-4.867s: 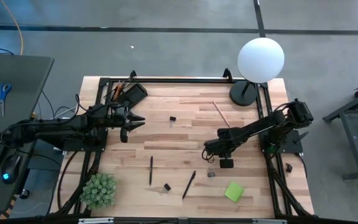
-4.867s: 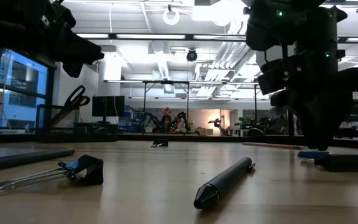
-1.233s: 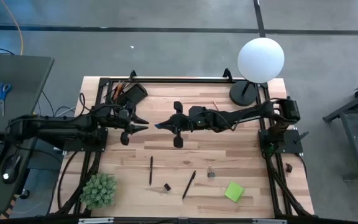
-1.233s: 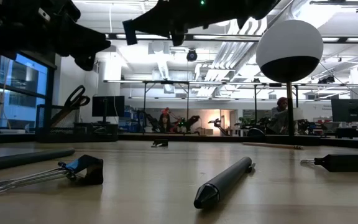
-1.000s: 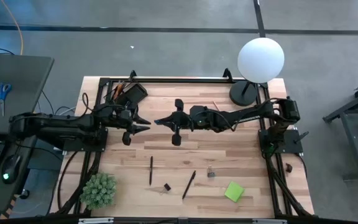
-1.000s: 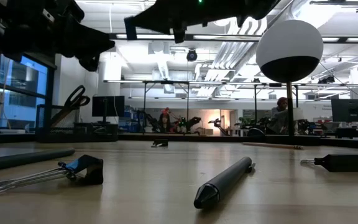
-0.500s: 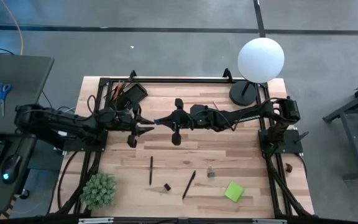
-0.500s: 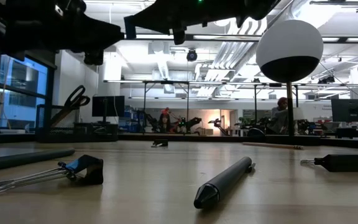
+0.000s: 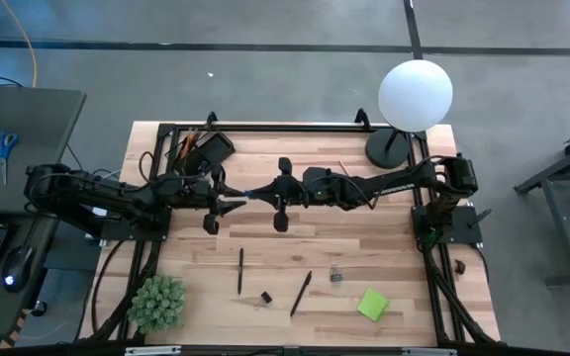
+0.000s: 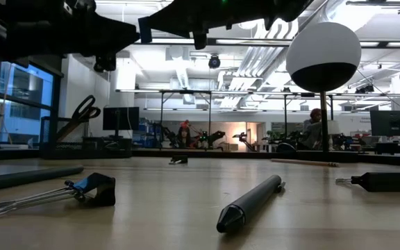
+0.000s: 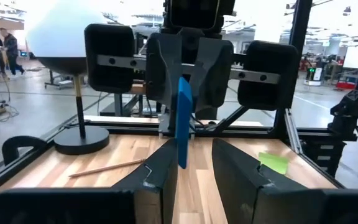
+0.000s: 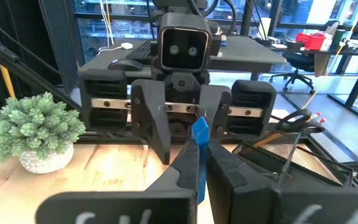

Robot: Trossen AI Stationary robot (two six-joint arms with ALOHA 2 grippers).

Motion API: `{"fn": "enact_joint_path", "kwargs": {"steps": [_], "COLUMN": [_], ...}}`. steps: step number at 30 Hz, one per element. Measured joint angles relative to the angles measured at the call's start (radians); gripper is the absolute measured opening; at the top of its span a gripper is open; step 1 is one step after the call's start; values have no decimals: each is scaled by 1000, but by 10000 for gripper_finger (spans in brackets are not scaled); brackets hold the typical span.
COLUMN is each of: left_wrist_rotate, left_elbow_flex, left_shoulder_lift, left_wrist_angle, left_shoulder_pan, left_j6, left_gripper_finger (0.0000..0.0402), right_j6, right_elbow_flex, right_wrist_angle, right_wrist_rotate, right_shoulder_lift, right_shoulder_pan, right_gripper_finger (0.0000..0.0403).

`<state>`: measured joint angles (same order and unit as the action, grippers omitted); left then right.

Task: Pick and place office supplies into organizer
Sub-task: Put the blue eraser into the black desk organizer

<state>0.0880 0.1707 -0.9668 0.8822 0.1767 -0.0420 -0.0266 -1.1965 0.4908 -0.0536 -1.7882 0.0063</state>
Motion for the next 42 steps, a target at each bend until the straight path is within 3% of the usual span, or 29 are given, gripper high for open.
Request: {"fn": "enact_joint_path", "kwargs": {"steps": [12,23,34,42], "left_wrist_rotate": [-155,-104,-105,-97], "left_elbow_flex": [0,1,82,92], "left_shoulder_lift": [0,-1,-168,-173], "left_wrist_angle": [-2,-2,-1,5], "left_shoulder_pan": [-46,-47,-46,-46], "left_j6": [-1,-15,-17,-18], "left_gripper_finger": [90,90,90,90], "right_j6": [0,0,0,0], "right_elbow_flex": [0,0,0,0], "right_wrist_angle": [0,1,1,-46], "right_wrist_rotate": [0,1,9,9], "right_shoulder_lift": [0,0,0,0], "right_shoulder_pan": [0,0,0,1], "right_gripper_finger": [3,4,3,4]}}
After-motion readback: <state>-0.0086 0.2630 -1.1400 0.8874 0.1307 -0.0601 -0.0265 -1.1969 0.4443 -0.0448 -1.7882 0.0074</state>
